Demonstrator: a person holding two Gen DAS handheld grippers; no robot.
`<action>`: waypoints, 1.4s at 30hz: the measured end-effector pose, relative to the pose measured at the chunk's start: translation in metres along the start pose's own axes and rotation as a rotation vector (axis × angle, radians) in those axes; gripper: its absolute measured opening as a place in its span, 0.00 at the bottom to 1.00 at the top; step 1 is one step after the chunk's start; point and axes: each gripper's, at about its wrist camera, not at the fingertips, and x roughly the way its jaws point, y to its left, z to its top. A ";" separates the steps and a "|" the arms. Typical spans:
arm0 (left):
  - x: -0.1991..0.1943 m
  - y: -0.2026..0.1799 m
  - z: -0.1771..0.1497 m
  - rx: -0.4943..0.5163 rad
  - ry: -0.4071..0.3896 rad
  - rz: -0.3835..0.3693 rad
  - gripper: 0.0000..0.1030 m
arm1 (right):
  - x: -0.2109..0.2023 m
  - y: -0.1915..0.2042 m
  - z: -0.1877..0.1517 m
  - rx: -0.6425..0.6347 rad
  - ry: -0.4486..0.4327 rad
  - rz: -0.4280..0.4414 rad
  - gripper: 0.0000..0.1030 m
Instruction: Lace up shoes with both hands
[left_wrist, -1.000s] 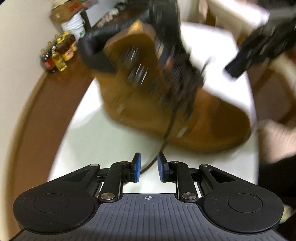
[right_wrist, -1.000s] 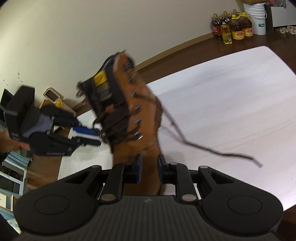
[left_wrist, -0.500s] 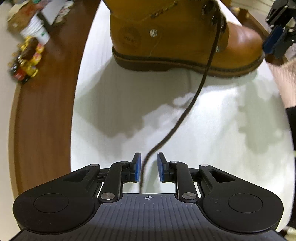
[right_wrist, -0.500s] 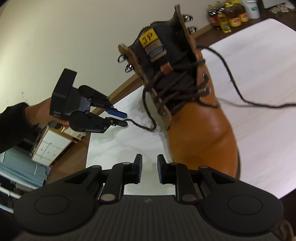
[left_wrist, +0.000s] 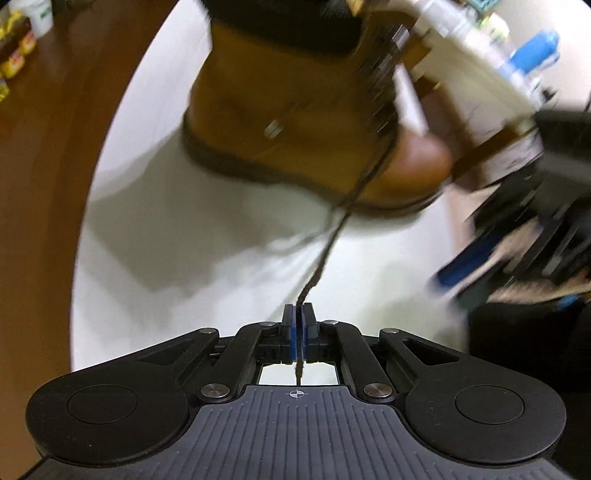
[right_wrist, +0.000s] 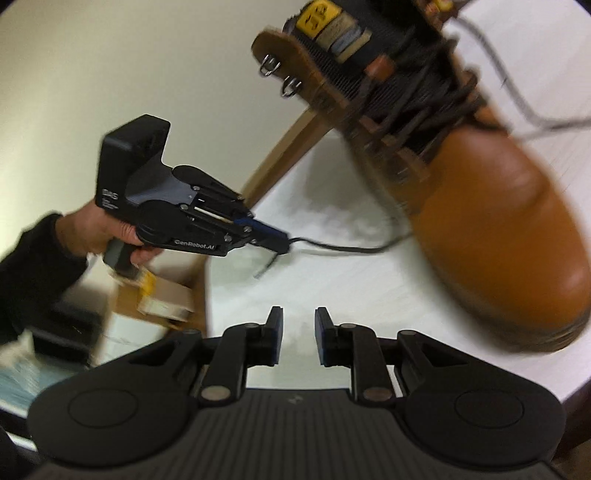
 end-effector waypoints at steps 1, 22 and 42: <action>-0.003 0.000 0.002 -0.014 -0.005 -0.032 0.02 | 0.006 0.003 -0.001 0.028 -0.012 0.035 0.27; -0.038 -0.039 0.021 -0.117 -0.121 -0.142 0.08 | -0.009 -0.011 -0.006 0.235 -0.113 0.201 0.03; -0.018 -0.077 0.046 0.016 -0.209 0.091 0.12 | -0.064 -0.044 0.075 0.325 -0.472 0.130 0.03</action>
